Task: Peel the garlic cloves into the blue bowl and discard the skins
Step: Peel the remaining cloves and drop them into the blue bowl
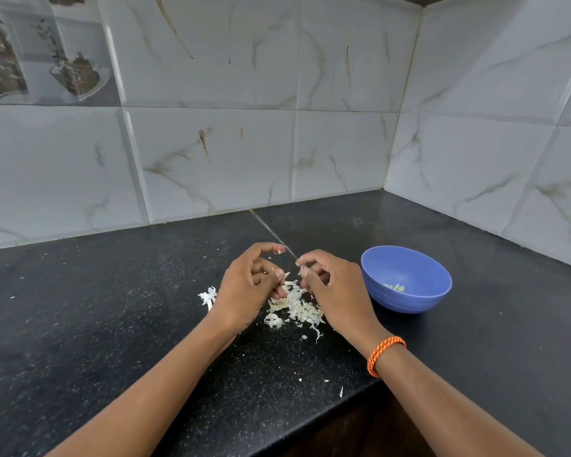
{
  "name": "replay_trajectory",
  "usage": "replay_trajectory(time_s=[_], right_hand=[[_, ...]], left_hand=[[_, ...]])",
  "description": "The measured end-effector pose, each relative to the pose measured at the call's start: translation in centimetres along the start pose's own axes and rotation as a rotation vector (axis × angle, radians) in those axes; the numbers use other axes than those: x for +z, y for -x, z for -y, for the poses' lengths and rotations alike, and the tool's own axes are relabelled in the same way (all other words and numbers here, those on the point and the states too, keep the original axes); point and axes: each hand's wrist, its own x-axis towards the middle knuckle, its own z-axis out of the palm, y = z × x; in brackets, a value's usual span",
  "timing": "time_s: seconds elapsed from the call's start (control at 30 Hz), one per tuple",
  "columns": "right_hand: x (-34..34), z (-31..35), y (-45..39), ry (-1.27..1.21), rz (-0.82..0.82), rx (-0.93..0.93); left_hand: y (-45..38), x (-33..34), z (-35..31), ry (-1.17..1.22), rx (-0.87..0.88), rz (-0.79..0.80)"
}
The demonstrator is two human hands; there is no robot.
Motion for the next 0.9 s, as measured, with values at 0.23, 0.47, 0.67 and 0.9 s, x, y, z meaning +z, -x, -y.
replay_trajectory(time_s=[0.23, 0.47, 0.67, 0.9], right_hand=[[0.3, 0.4, 0.5, -0.127, 0.010, -0.002], [0.6, 1.7, 0.7, -0.503, 0.018, 0.165], [0.3, 1.6, 0.9, -0.652, 0.075, 0.270], [-0.2, 0.4, 0.5, -0.370, 0.168, 0.099]], left_hand=[[0.2, 0.6, -0.1, -0.058, 0.061, -0.021], [1.0, 1.2, -0.9, -0.164, 0.150, -0.072], [1.3, 1.6, -1.3, -0.227, 0.184, -0.135], [1.5, 2.0, -1.6, -0.346, 0.240, -0.131]])
